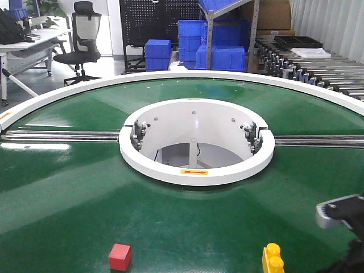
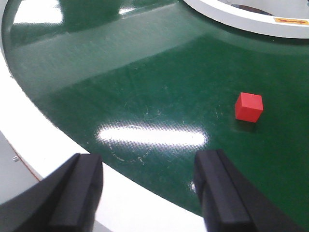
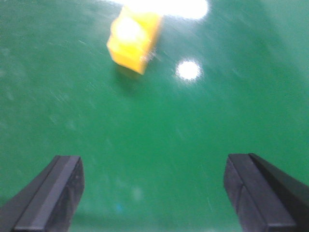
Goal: Pick red and yellow blocks into blue bin
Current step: 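Lower the right gripper onto the yellow brick and close it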
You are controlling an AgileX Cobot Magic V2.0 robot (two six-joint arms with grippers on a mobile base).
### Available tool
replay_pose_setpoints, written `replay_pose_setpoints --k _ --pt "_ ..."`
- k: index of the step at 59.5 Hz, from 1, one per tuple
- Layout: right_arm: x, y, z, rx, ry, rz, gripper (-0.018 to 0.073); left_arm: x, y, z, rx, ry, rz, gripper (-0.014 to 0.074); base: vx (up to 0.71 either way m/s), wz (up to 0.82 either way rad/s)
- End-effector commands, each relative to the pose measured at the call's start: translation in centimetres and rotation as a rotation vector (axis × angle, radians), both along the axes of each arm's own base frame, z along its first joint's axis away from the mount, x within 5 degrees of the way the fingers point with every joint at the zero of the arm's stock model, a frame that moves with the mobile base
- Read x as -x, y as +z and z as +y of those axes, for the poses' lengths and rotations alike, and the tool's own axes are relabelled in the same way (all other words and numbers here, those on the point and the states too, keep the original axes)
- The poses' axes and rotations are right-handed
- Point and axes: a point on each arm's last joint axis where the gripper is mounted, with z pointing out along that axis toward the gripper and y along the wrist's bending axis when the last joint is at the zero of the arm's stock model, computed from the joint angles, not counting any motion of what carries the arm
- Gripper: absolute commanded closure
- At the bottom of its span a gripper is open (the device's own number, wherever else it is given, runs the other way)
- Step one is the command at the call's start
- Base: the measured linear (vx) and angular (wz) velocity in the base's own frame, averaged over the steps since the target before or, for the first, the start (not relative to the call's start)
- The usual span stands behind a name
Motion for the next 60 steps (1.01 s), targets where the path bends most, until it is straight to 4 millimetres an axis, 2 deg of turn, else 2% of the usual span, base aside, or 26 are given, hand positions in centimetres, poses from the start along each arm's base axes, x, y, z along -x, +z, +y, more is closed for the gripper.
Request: replay_pose_setpoints --k 1,12,21,30,45,60 --pt "-2.5 1.1 1.0 -0.001 -0.003 -0.078 -0.0074 -0.4 1.3 0.0 0.014 0.001 -0.085 0.0062 0.0 0.0" --pt "-6.8 -0.3 1.8 -0.041 -0.146 -0.023 -0.0063 -0.4 1.3 0.0 0.015 0.002 -0.085 0.0062 0.0 0.0" --pt "-10.4 -2.8 2.4 -0.061 -0.22 0.042 -0.0055 -0.4 1.3 0.0 0.015 0.002 -0.085 0.0062 0.0 0.0" --pt "-12.9 -5.1 2.9 -0.059 -0.236 0.083 -0.0033 -0.4 1.3 0.0 0.015 0.002 -0.086 0.0062 0.0 0.0" --pt "-14.5 -7.3 3.3 -0.06 -0.234 0.083 0.0057 -0.4 1.3 0.0 0.015 0.002 -0.088 0.0062 0.0 0.0" --pt "-14.3 -7.1 3.2 -0.054 -0.233 0.099 0.0238 -0.5 1.3 0.0 0.015 0.002 -0.089 0.0062 0.0 0.0"
